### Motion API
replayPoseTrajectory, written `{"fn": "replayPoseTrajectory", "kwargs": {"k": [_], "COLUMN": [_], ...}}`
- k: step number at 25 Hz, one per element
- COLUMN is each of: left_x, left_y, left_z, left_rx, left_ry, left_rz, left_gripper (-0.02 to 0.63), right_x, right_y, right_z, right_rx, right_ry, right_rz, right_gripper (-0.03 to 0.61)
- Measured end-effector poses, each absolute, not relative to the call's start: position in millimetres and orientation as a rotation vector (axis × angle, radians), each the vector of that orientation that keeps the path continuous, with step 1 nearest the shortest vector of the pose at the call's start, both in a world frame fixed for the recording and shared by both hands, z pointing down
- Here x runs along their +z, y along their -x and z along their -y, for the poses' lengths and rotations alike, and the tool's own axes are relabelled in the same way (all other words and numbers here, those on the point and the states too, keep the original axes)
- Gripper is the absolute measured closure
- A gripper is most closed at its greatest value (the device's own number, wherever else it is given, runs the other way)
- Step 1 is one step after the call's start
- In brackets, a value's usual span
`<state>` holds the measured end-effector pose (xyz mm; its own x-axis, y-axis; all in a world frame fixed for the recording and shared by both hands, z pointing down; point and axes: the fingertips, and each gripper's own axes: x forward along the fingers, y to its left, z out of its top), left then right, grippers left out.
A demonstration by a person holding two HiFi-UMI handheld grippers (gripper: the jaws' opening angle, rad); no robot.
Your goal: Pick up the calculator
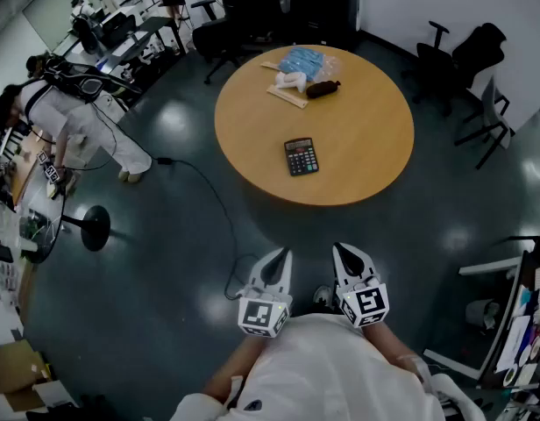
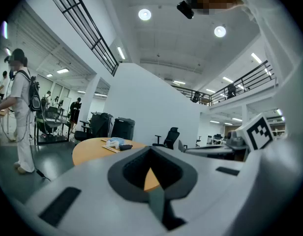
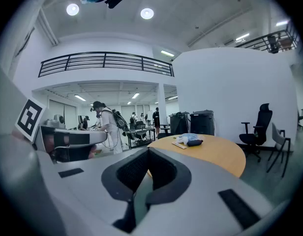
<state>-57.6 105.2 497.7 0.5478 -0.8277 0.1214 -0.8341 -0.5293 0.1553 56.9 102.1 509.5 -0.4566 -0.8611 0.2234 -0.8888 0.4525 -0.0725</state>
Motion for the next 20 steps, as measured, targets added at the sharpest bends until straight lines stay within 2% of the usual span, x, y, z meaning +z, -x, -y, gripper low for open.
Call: {"fn": "replayPoseTrajectory", "kwargs": {"k": [20], "left_x": [497.4], "left_y": [48.9], "left_z": [-98.6], "left_rx": [0.040], "left_ry": [-2.597], "left_rz": [1.400], "left_gripper": [0.607], "right_x": [507.0], "right_y": [-65.3], "right_z": [-93.3], "right_rx": [0.257], "right_ry": [-1.548], "right_rz": [2.557], "right_gripper": [0.565]}}
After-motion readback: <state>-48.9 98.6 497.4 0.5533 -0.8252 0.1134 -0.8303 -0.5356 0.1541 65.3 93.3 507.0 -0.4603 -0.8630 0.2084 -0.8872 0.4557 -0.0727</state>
